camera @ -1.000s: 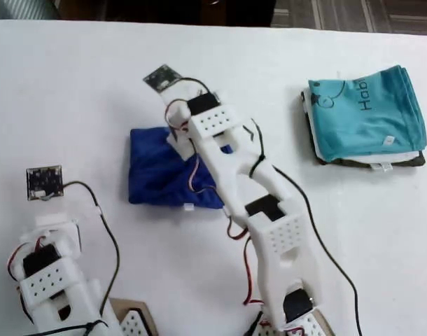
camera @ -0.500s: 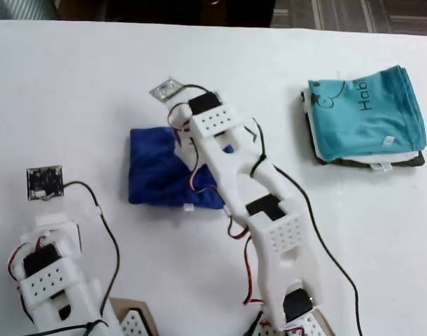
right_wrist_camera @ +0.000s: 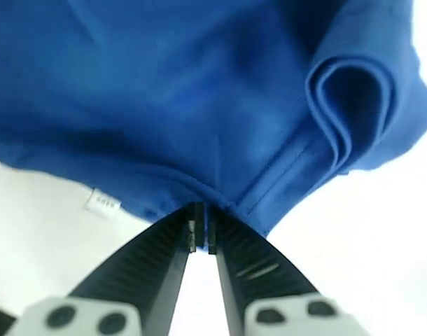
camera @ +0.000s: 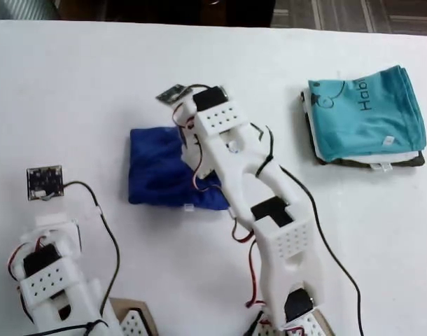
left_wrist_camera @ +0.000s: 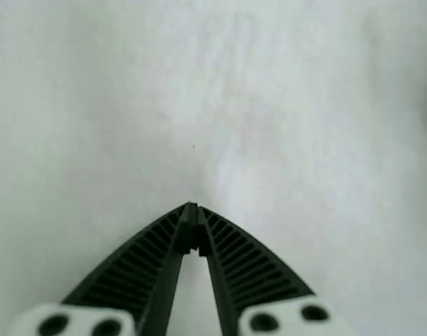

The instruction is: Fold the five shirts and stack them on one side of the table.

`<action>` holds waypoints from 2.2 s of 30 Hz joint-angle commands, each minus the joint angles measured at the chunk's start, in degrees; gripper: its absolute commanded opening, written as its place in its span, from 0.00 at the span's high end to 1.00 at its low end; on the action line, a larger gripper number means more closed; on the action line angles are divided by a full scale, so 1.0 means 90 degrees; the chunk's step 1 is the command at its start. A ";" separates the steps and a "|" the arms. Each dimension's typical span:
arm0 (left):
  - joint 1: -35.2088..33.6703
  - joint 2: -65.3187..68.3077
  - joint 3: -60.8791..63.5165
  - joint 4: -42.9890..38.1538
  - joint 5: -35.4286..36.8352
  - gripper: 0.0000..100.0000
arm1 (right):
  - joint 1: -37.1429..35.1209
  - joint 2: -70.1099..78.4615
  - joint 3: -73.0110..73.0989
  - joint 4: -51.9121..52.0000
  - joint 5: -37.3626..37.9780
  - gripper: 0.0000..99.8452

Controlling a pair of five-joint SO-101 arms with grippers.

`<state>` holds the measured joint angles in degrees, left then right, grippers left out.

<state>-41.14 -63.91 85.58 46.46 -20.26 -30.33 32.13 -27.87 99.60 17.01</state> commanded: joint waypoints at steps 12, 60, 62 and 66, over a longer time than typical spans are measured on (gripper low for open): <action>0.0059 -0.0059 -0.0015 -0.0117 0.0039 0.97 | 0.0024 -0.0913 0.0606 -0.1636 0.0176 0.98; 0.0068 -0.0068 -0.0015 -0.0127 0.0039 0.97 | 0.0073 -0.3092 0.3839 -0.3277 0.0088 0.98; 0.0068 -0.0068 -0.0015 -0.0127 0.0039 0.97 | 0.0357 -0.3375 0.3487 -0.3375 0.0078 0.98; 0.0068 -0.0068 -0.0005 -0.0127 0.0039 0.97 | 0.0874 -0.3492 0.2862 -0.3775 0.0010 0.97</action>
<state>-41.14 -63.91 85.58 46.20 -20.26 -25.58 4.26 2.73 68.31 17.71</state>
